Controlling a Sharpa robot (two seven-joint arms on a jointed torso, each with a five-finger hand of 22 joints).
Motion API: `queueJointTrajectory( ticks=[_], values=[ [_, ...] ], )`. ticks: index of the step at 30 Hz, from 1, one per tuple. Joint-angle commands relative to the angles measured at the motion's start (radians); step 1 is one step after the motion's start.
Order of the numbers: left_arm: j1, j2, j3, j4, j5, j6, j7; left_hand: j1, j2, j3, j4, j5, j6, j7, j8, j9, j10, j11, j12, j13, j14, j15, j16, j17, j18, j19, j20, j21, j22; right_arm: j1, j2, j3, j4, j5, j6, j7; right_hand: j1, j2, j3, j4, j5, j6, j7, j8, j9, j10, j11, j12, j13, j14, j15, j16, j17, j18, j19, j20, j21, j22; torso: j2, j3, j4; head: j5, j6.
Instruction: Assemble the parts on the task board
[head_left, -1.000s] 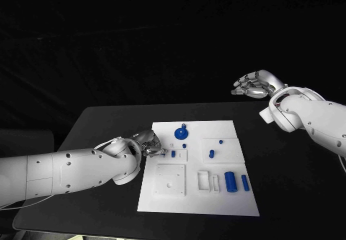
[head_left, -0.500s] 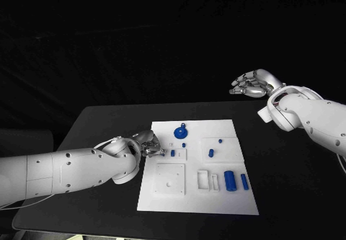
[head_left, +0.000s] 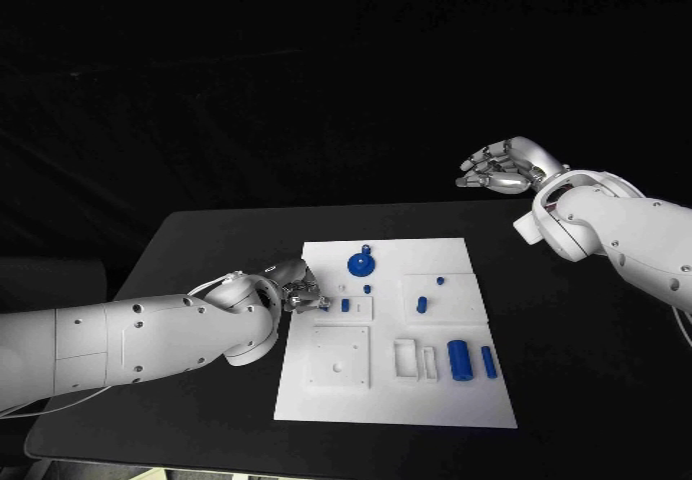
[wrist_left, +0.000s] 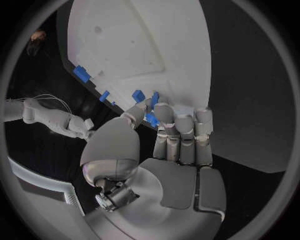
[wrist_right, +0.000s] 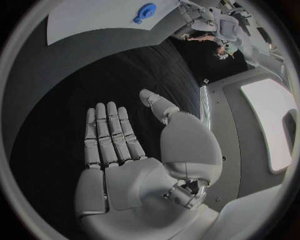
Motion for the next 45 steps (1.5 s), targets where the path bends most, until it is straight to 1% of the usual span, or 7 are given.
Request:
queueJointTrajectory(
  ticks=[1, 18, 22, 35, 39, 45],
  values=[
    [-0.003, 0.003, -0.001, -0.002, -0.001, 0.015, -0.001, 0.011, 0.004, 0.046, -0.039, 0.005, 0.036, -0.027, 0.006, -0.001, 0.027, -0.038, 0.007, 0.002, 0.076, -0.084, 0.006, 0.001, 0.000, 0.005, -0.136, 0.006, 0.001, 0.001, 0.000, 0.001, 0.004, 0.003, 0.015, 0.008, -0.004, 0.007, -0.007, 0.000, 0.005, -0.007, 0.001, 0.006, -0.001, 0.009, 0.000, -0.006, -0.002, 0.007, 0.002, -0.003, -0.002, -0.016, -0.003, -0.001, -0.004, 0.001, 0.000, 0.0000, 0.0002, -0.001, -0.001],
    [-0.004, 0.007, -0.001, 0.002, -0.002, 0.031, 0.004, 0.011, 0.003, 0.045, -0.040, 0.007, 0.038, -0.028, 0.007, 0.001, 0.027, -0.038, 0.009, 0.003, 0.077, -0.084, 0.007, 0.002, 0.000, 0.005, -0.136, 0.006, 0.002, 0.001, 0.001, 0.001, 0.008, 0.003, 0.017, 0.008, -0.004, 0.008, -0.009, 0.001, 0.006, -0.007, 0.001, 0.006, -0.002, 0.010, 0.000, -0.008, -0.004, 0.007, 0.002, -0.003, -0.005, -0.016, -0.003, -0.001, -0.006, 0.002, -0.001, -0.0007, 0.0011, -0.002, -0.004],
    [-0.004, 0.008, -0.001, 0.004, -0.002, 0.031, 0.006, 0.011, 0.002, 0.045, -0.040, 0.007, 0.040, -0.029, 0.008, 0.002, 0.027, -0.039, 0.010, 0.004, 0.077, -0.085, 0.008, 0.003, 0.001, 0.005, -0.136, 0.007, 0.002, 0.001, 0.001, 0.001, 0.009, 0.003, 0.018, 0.008, -0.004, 0.008, -0.009, 0.001, 0.006, -0.007, 0.001, 0.006, -0.002, 0.011, 0.000, -0.009, -0.005, 0.007, 0.002, -0.003, -0.005, -0.016, -0.003, -0.001, -0.007, 0.003, 0.000, -0.0008, 0.0005, -0.002, -0.004],
    [-0.004, 0.010, -0.001, 0.001, -0.005, 0.035, 0.006, 0.011, 0.002, 0.045, -0.040, 0.007, 0.041, -0.029, 0.008, 0.003, 0.027, -0.039, 0.011, 0.004, 0.077, -0.085, 0.008, 0.003, 0.001, 0.006, -0.136, 0.007, 0.002, 0.001, 0.002, 0.001, 0.008, 0.003, 0.018, 0.009, -0.004, 0.008, -0.011, 0.001, 0.007, -0.007, 0.001, 0.006, -0.002, 0.012, 0.000, -0.010, -0.008, 0.008, 0.002, -0.004, -0.008, -0.016, -0.003, -0.001, -0.008, 0.004, -0.001, -0.0002, 0.0007, -0.003, -0.003],
    [-0.004, 0.013, -0.001, 0.001, -0.005, 0.043, 0.006, 0.011, 0.002, 0.045, -0.040, 0.007, 0.041, -0.029, 0.008, 0.004, 0.026, -0.039, 0.011, 0.004, 0.076, -0.085, 0.008, 0.003, 0.001, 0.006, -0.136, 0.007, 0.002, 0.001, 0.002, 0.001, 0.008, 0.003, 0.019, 0.009, -0.004, 0.008, -0.011, 0.001, 0.007, -0.007, 0.001, 0.006, -0.002, 0.012, 0.000, -0.011, -0.008, 0.007, 0.002, -0.004, -0.008, -0.016, -0.003, -0.001, -0.008, 0.004, -0.001, -0.0001, 0.0009, -0.003, -0.004],
    [-0.004, 0.016, -0.001, 0.001, -0.005, 0.073, 0.004, 0.011, 0.001, 0.045, -0.040, 0.006, 0.040, -0.029, 0.008, 0.004, 0.026, -0.039, 0.012, 0.004, 0.076, -0.085, 0.008, 0.004, 0.001, 0.006, -0.136, 0.007, 0.003, 0.001, 0.001, 0.001, 0.008, 0.003, 0.021, 0.009, -0.005, 0.008, -0.012, 0.001, 0.007, -0.008, 0.001, 0.006, -0.002, 0.013, 0.000, -0.012, -0.010, 0.007, 0.002, -0.004, -0.010, -0.016, -0.003, -0.001, -0.009, 0.004, 0.000, -0.0003, 0.0004, -0.003, -0.005]
  ],
)
